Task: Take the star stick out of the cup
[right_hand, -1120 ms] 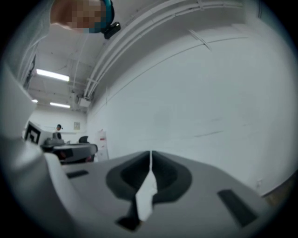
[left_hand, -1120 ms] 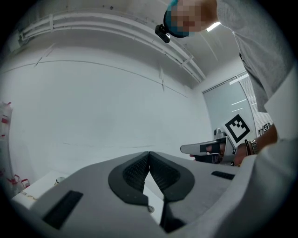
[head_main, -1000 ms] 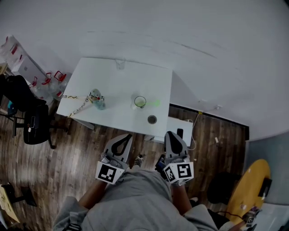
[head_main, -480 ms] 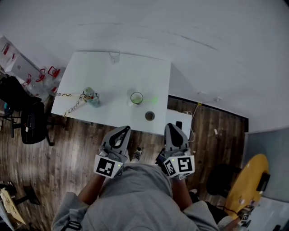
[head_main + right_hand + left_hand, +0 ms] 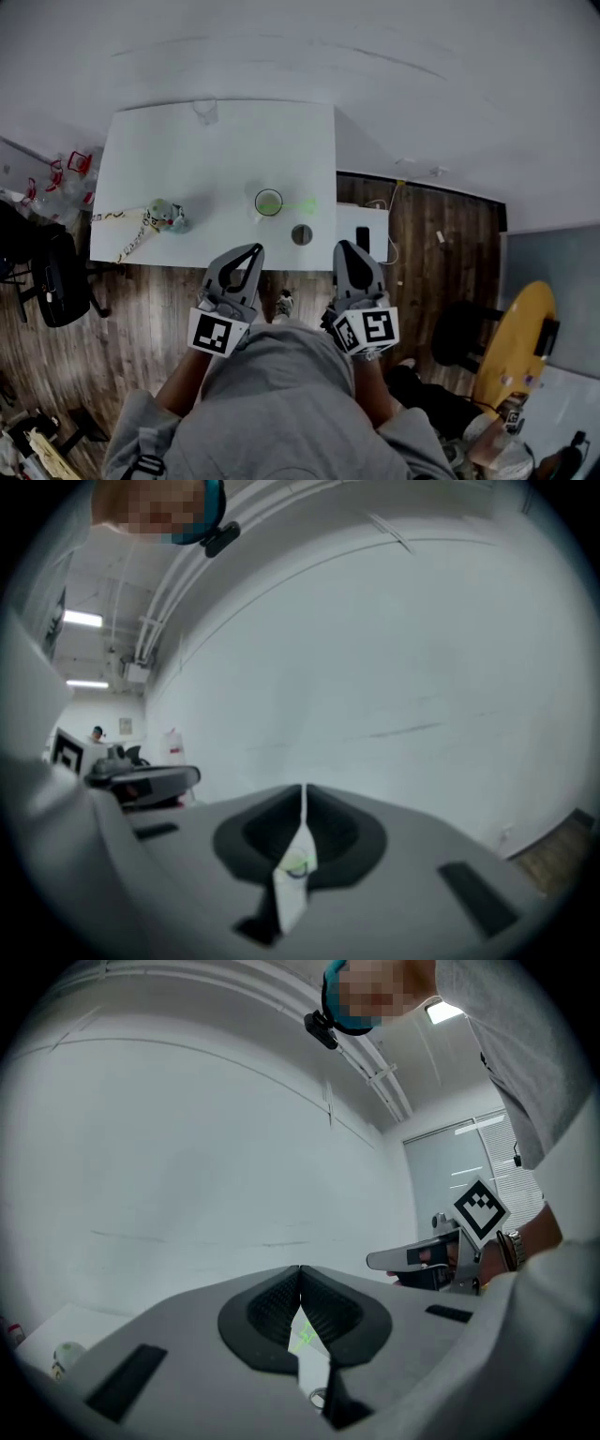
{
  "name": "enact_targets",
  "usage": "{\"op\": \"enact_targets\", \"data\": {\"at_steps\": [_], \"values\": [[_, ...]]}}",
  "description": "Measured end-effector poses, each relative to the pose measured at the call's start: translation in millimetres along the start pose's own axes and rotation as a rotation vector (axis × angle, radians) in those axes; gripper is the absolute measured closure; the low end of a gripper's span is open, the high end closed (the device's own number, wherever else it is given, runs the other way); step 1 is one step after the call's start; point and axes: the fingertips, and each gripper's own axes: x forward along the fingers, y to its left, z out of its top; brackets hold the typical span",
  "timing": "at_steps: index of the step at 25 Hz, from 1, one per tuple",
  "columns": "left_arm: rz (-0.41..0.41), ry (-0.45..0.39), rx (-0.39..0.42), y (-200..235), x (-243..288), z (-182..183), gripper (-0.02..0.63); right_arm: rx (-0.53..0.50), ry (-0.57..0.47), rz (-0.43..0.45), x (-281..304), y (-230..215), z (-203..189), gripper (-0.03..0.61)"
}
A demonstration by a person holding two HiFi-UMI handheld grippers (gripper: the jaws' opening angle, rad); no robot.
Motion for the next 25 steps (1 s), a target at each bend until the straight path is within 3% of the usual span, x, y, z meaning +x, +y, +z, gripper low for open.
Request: {"op": "enact_targets", "data": {"at_steps": [12,23,25], "values": [[-0.169,0.064,-0.015,19,49,-17,0.581,0.093,0.077,-0.132,38,-20,-29,0.541],[-0.318,0.105,-0.025,28,86,-29,0.581,0.167,0.17,-0.183,70,-25,-58,0.538],[-0.339,0.117,-0.028,33,90,-32,0.581,0.189,0.186,-0.185,76,-24,-64,0.507]]}}
